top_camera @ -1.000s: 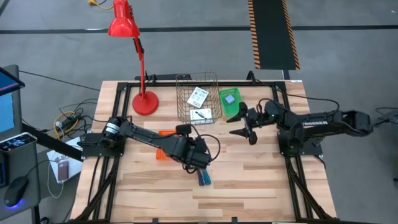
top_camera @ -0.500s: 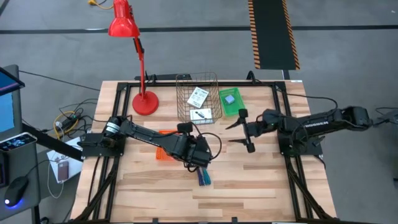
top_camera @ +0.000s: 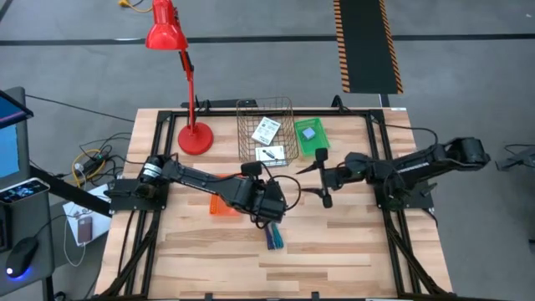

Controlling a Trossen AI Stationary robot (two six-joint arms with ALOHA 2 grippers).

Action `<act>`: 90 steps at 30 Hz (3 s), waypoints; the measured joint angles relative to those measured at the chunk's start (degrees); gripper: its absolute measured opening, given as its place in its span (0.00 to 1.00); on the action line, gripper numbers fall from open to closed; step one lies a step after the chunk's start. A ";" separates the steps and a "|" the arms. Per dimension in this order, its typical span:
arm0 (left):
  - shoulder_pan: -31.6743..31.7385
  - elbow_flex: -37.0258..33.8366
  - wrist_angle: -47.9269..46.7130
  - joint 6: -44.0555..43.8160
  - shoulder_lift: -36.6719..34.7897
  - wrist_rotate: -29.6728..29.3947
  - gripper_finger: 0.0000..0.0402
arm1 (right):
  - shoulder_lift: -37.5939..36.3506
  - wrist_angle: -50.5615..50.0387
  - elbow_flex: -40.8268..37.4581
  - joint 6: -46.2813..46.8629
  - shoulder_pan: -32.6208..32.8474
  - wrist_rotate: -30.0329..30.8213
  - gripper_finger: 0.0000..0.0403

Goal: Pick and place items into bin
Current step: Put the pink charger adapter into the green bin

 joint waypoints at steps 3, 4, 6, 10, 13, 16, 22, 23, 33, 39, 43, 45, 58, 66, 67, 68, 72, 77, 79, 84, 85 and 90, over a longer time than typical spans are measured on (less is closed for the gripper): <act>0.21 -0.01 0.61 0.17 0.00 0.05 0.01 | 3.39 1.75 1.32 -0.16 -0.01 1.08 0.61; 0.20 -0.01 0.77 0.31 0.00 0.08 0.01 | 4.35 2.08 1.87 -0.18 -0.01 1.09 0.61; 0.17 -0.01 0.83 0.48 0.00 0.20 0.01 | 6.06 2.64 2.92 -0.53 -0.01 1.09 0.61; 0.17 -0.01 0.82 0.47 0.00 0.27 0.01 | 9.06 3.46 4.99 -1.04 -0.01 1.11 0.61; 0.17 -0.01 0.82 0.44 0.00 0.27 0.01 | 10.63 3.61 6.52 -1.07 -0.01 1.10 0.61; 0.17 -0.01 0.82 0.42 0.00 0.33 0.01 | 12.30 3.54 7.71 -1.43 0.01 1.08 0.61; 0.17 -0.01 0.84 0.44 0.00 0.33 0.01 | 16.32 3.52 10.41 -1.63 0.82 1.09 0.61; 0.17 -0.01 0.86 0.44 0.00 0.33 0.01 | 16.92 3.52 10.93 -1.76 1.10 1.09 0.61; 0.17 -0.01 1.01 0.44 0.00 0.33 0.01 | 19.46 3.28 14.92 -4.05 3.44 3.93 0.61; 0.17 -0.01 1.01 0.42 0.00 0.31 0.01 | 19.44 3.11 15.65 -4.03 3.40 3.89 0.61; 0.18 -0.01 1.03 0.43 0.00 0.31 0.01 | 19.44 3.06 15.72 -4.03 3.77 3.87 0.61; 0.26 -0.02 1.06 0.44 0.00 0.28 0.01 | 19.44 3.06 15.73 -4.03 4.02 3.85 0.61; 1.04 -0.04 3.84 1.81 0.00 -0.10 0.01 | 19.42 2.89 15.74 -4.03 4.01 3.76 0.61; 1.18 -0.04 4.07 1.96 0.00 -0.17 0.01 | 19.40 2.67 15.74 -3.99 3.99 3.87 0.51; 1.18 -0.04 4.11 1.99 0.00 -0.17 0.01 | 19.40 2.67 15.76 -3.99 3.99 3.93 0.48; 1.18 -0.06 4.16 1.99 0.00 -0.39 0.01 | 19.40 2.65 15.76 -3.99 3.99 3.96 0.45; 1.18 -0.08 4.69 2.50 0.00 -0.52 0.01 | 19.29 2.43 15.79 -4.01 3.93 4.08 0.34; 1.19 -0.10 5.01 2.82 0.00 -0.51 0.01 | 19.29 2.34 15.79 -2.67 3.16 3.85 0.34; 1.25 -0.10 5.03 2.85 0.00 -0.52 0.01 | 19.29 2.19 15.79 -2.16 2.67 3.67 0.34; 1.22 -0.12 5.36 2.80 0.00 -0.12 0.07 | 19.29 1.81 15.79 -1.79 2.61 3.65 0.34; 1.22 -0.12 5.36 2.80 0.00 -0.23 0.09 | 19.29 1.75 15.79 -1.73 2.61 3.67 0.34; 1.22 -0.12 5.45 2.78 0.00 -0.30 0.17 | 19.31 1.50 15.76 -1.24 2.62 3.69 0.34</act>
